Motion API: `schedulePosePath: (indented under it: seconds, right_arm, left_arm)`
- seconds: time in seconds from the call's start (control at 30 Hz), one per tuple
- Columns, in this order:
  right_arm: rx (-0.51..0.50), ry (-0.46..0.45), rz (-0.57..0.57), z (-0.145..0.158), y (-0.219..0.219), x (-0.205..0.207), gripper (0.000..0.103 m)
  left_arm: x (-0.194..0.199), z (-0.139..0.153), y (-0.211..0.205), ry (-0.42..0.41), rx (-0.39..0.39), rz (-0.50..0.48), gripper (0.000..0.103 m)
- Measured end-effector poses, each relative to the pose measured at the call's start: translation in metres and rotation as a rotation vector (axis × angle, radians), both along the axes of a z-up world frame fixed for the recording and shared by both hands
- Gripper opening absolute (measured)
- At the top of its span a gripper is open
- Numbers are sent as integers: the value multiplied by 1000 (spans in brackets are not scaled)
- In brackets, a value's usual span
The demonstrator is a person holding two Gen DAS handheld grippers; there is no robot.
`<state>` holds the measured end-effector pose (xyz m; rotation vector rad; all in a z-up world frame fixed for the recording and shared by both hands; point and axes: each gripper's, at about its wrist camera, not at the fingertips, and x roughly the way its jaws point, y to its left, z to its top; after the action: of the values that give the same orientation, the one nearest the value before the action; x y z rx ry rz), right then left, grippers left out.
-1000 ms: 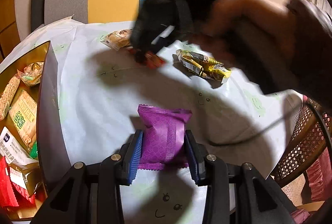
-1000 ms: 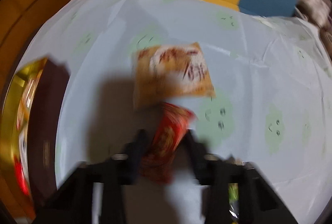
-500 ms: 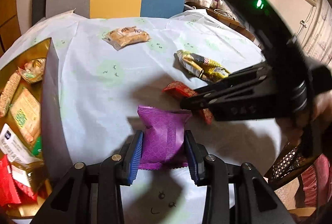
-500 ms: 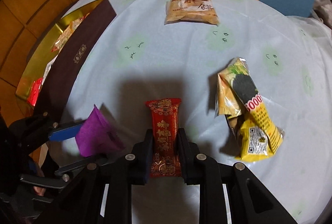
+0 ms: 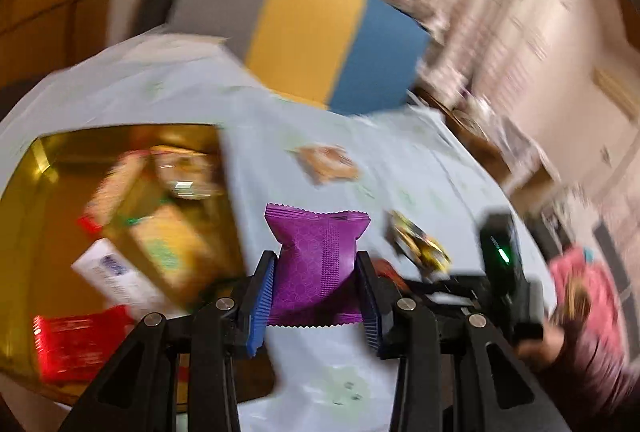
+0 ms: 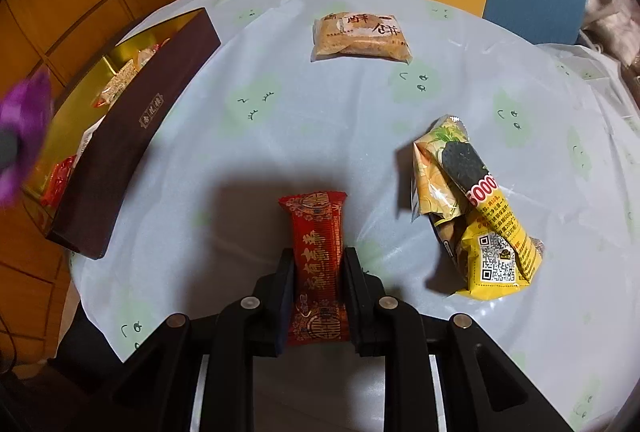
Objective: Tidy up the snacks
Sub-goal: 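Lower the purple pack into the gold tray and open the left gripper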
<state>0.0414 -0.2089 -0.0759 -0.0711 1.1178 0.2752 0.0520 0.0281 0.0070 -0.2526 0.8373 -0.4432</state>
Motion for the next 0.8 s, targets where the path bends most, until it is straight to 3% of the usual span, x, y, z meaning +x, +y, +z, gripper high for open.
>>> schedulePosePath:
  seconds: [0.2,0.27,0.6,0.8]
  right_arm:
    - [6,-7,-10,0,-2,-1,23]
    - [8,-7,-15,-3,2,1,23]
    - [6,-15,-39,-3,1,0,23]
    - [-4,-20,-46,-4,2,0,23]
  left_arm:
    - [30,-21,71,114,-67,226,39]
    - [36,-27,84,125,-57,274,39]
    - [60,-61,99,220,48,350,44]
    - [49,-61,96,188,120,367,45]
